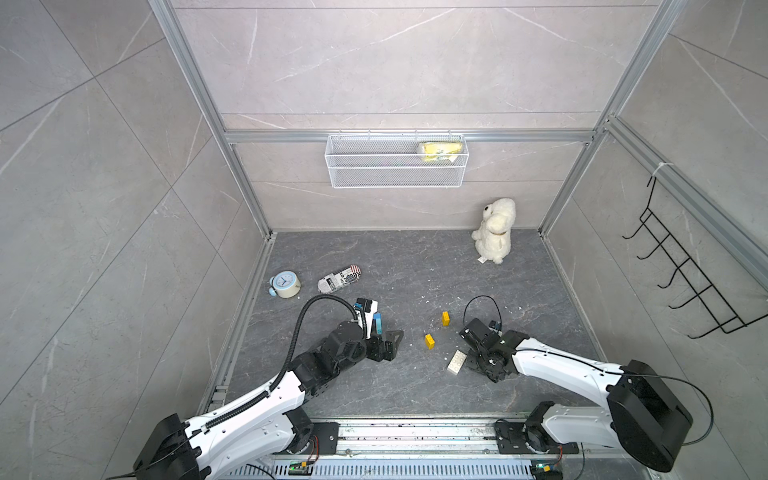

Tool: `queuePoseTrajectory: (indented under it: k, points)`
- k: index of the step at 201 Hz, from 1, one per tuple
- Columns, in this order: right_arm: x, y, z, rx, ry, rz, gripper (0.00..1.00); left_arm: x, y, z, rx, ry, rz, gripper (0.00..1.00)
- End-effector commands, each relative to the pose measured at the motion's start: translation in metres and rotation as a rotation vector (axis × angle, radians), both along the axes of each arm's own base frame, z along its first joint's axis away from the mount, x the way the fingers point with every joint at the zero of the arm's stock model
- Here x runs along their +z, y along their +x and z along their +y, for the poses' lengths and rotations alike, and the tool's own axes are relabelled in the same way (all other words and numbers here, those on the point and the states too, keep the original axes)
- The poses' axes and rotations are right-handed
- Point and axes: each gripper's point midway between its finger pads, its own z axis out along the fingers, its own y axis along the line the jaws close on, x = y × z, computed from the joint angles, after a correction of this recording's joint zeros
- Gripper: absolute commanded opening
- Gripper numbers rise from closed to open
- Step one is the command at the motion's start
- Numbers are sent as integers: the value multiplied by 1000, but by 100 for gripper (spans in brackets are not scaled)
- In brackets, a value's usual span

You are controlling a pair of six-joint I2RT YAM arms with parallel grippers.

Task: Assemble the letter h with lego
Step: Adjust the lego brick at the center of the board.

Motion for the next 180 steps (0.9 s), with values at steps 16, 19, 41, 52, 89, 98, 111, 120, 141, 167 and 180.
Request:
queuePoseTrajectory:
  k: [16,19,41,52,89,98,111,120,141,167,180]
  points:
    - [63,32,33,241,93,-295,13,25,-4,-26,-126,-49,-9,96]
    - [68,33,39,273,115,-316,11,25,-5,-28,-132,-49,0,96]
    - [104,34,86,520,263,-472,4,34,-8,-42,-171,-69,80,91]
    - [119,31,106,649,298,-555,6,38,-6,-45,-160,-87,132,91]
    - [144,21,157,921,438,-729,7,50,9,-49,-88,-228,379,87]
    - [145,18,164,966,454,-749,6,53,8,-56,-108,-257,430,85]
    - [146,15,170,1009,471,-781,5,53,8,-65,-131,-266,480,82]
    - [148,13,172,1031,486,-811,5,52,8,-70,-143,-268,512,80]
    - [148,6,173,1076,502,-870,6,39,12,-75,-122,-255,573,72]
    - [140,6,169,1085,478,-885,7,34,7,-92,-155,-269,623,65]
    - [140,6,170,1084,482,-896,7,31,1,-101,-174,-252,636,65]
